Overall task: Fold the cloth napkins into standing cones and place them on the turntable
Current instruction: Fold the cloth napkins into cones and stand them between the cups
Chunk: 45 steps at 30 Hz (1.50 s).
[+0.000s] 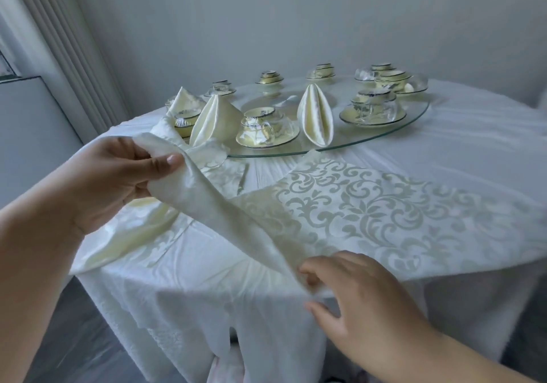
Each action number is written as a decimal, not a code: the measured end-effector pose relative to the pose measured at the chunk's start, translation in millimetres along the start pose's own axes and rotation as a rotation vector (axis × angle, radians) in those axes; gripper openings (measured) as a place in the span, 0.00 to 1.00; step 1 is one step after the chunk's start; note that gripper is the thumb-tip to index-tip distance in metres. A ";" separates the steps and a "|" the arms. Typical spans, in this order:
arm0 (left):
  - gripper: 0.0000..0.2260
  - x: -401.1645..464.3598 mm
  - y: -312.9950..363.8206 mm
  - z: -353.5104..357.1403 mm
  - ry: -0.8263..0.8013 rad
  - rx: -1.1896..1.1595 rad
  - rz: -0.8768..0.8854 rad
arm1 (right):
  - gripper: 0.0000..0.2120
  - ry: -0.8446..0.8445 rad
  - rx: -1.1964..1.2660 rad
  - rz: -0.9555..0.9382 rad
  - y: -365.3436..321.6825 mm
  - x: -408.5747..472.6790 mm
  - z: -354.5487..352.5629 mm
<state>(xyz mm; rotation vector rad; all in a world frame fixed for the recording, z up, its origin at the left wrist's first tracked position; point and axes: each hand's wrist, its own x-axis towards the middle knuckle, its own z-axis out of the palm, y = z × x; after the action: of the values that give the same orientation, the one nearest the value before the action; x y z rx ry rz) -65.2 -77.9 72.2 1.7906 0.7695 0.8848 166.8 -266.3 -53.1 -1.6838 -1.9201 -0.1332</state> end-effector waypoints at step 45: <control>0.15 168.1 -117.4 175.2 0.110 0.848 -0.127 | 0.37 -0.628 0.005 -0.010 65.7 65.5 -23.0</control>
<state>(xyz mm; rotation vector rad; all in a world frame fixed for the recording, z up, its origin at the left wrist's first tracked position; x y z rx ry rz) 158.1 15.0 -47.2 2.3839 1.4623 0.6053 233.7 -205.7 -22.0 -1.8562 -2.3589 0.4489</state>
